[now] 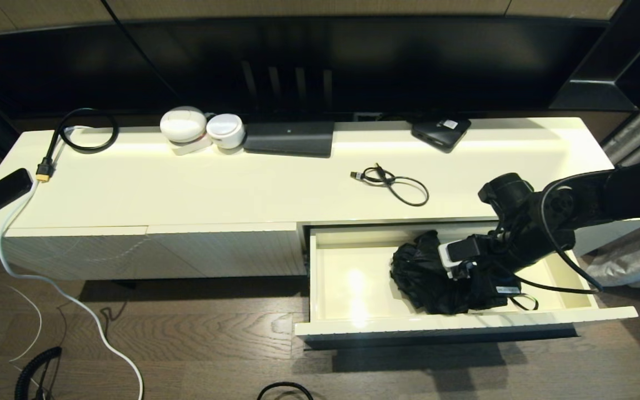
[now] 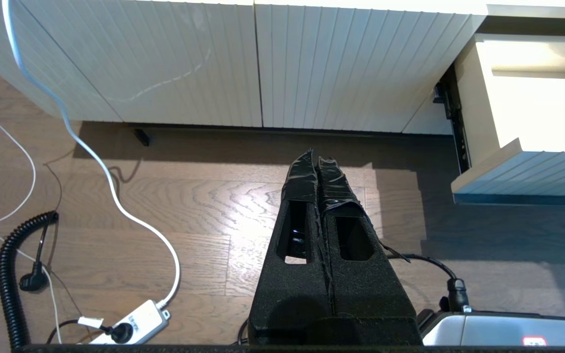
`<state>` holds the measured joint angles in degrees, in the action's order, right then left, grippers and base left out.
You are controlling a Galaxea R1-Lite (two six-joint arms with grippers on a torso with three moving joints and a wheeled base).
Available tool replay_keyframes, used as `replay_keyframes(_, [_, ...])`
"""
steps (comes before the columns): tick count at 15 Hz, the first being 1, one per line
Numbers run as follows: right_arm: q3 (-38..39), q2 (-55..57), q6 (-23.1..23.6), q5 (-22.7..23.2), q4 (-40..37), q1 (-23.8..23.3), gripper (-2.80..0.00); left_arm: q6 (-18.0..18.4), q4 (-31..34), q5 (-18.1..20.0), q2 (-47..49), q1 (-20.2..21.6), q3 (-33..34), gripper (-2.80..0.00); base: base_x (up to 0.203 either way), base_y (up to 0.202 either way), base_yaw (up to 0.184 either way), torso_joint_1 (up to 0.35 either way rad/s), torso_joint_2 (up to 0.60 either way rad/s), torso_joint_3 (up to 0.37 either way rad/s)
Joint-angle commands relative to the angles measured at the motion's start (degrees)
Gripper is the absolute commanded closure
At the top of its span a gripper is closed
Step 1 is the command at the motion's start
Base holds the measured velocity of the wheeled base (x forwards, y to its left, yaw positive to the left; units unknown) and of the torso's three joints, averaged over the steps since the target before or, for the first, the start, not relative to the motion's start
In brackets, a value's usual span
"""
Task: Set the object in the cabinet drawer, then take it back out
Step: Take the umbrella out of the drawer and put it on the table
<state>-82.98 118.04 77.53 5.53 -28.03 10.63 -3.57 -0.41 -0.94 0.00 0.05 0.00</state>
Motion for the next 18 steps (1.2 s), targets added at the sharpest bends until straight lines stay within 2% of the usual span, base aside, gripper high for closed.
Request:
replay_keyframes(1, [-0.43,1.64,-0.12,0.07,0.28,0.15,-2.80,-0.03,-0.02,-0.03,0.00,-0.05,0.00,0.00,0.000,0.000,0.000,0.000,0.00,0.000])
replay_keyframes(10, [-0.70,2.89,-1.24,0.07,0.87,1.41,-2.80,-0.03,-0.03,-0.03,0.00,0.02,0.00,0.00,0.000,0.000,0.000,0.000,0.00,0.000])
replay_keyframes(11, [-0.69,2.89,-1.24,0.09,0.87,1.41,0.00,-0.03,-0.02,-0.03,0.00,-0.02,0.00,0.00,0.000,0.000,0.000,0.000,0.00,0.000])
replay_keyframes(18, [0.27,2.62,-1.43,-0.09,0.69,1.33,0.00,-0.03,-0.02,-0.03,0.00,0.04,0.00,0.00,0.000,0.000,0.000,0.000,0.00,0.000])
